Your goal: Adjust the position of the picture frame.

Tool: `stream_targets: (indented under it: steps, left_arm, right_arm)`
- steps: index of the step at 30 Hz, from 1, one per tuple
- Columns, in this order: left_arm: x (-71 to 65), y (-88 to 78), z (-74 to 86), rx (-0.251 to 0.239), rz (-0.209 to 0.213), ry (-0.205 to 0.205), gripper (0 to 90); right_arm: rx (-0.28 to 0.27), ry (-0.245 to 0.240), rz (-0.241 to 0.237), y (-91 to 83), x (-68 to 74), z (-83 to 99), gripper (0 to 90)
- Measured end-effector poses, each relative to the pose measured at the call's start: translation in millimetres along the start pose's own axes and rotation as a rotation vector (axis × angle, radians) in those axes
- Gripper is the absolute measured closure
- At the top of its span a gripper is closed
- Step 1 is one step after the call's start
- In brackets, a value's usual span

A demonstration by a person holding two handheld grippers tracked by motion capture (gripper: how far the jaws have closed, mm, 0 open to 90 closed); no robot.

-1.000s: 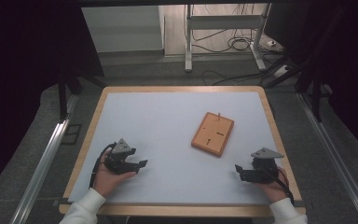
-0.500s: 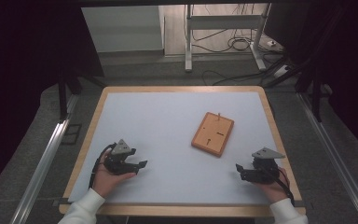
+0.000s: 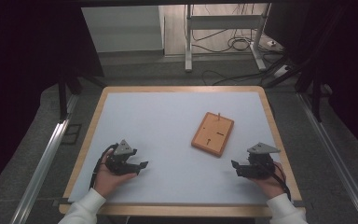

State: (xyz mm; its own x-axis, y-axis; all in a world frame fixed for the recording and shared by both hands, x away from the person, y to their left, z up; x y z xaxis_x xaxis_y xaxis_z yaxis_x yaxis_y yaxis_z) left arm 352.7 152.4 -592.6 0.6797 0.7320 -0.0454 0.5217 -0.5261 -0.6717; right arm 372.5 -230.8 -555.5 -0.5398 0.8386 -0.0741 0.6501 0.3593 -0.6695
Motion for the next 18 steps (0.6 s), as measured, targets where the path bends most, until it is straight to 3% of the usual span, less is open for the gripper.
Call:
stream_targets:
  steps: [18]
  left_arm:
    - [0.7,1.2,0.8,0.004,-0.001,-0.008,28.2]
  right_arm:
    - [-0.031,-0.014,-0.009,21.7,2.4,-40.5,24.0]
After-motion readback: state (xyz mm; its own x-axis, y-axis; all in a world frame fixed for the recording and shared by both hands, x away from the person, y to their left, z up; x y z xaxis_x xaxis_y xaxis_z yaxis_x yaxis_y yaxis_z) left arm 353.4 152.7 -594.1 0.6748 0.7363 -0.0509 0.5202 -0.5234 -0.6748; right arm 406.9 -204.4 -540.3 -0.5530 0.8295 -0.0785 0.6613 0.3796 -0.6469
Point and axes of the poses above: each handheld gripper's, and its own axes: y roughly forward along the jaws, z roughly out of its underside, x roughly to its left, the point moved 9 cm from there along y, roughly forward along the jaws
